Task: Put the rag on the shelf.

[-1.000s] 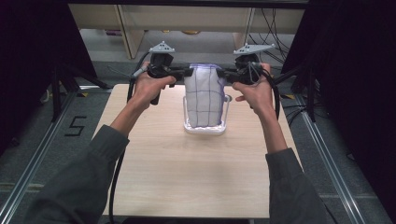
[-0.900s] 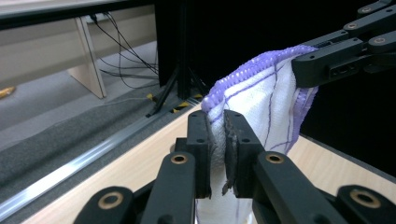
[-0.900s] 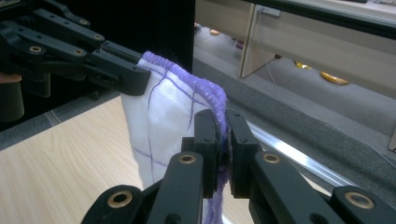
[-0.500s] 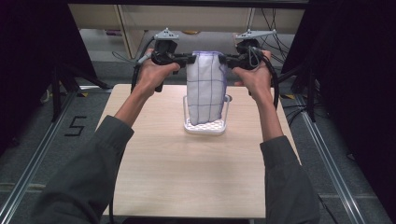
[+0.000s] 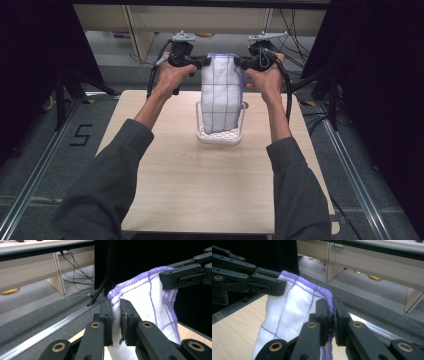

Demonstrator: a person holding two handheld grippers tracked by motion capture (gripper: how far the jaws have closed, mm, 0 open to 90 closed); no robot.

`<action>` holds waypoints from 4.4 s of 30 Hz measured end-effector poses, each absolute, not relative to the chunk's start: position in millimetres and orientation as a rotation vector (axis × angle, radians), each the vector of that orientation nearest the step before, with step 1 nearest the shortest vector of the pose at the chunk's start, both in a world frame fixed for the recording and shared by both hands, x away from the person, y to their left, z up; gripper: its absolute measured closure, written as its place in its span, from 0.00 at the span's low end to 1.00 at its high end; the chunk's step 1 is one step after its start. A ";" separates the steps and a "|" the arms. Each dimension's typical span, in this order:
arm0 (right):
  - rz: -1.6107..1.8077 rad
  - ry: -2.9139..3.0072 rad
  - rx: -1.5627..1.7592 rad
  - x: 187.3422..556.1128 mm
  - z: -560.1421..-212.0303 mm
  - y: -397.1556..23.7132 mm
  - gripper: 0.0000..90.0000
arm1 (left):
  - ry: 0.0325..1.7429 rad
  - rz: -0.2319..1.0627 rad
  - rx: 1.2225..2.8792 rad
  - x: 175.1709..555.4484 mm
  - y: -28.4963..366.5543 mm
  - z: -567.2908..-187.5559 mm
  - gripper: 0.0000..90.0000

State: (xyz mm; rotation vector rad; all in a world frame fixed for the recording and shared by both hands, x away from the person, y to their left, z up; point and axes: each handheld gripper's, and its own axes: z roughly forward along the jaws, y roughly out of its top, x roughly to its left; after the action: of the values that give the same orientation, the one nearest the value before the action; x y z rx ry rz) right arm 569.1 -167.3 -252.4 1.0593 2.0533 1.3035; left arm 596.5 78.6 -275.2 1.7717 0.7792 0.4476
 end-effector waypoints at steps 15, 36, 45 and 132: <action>1.215 2.065 1.164 595.6 -293.1 -168.9 0.94 | 0.836 0.421 1.785 621.3 65.9 -315.6 0.89; 1.074 2.216 1.260 609.5 -347.4 -163.8 0.90 | 0.927 0.318 1.879 622.9 67.2 -372.4 0.88; 1.060 2.208 1.272 606.3 -351.5 -169.1 0.76 | 0.987 0.315 1.880 617.6 74.8 -373.3 0.66; 1.293 2.295 1.028 383.6 -407.2 -212.1 0.36 | 0.813 0.194 1.924 351.9 166.5 -456.6 0.17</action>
State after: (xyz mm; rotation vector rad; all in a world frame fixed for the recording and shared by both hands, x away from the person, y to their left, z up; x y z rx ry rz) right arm 383.6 -212.1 -407.2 1.0285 2.2946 1.2927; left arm 351.9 166.5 -456.6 1.9237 0.8128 0.1941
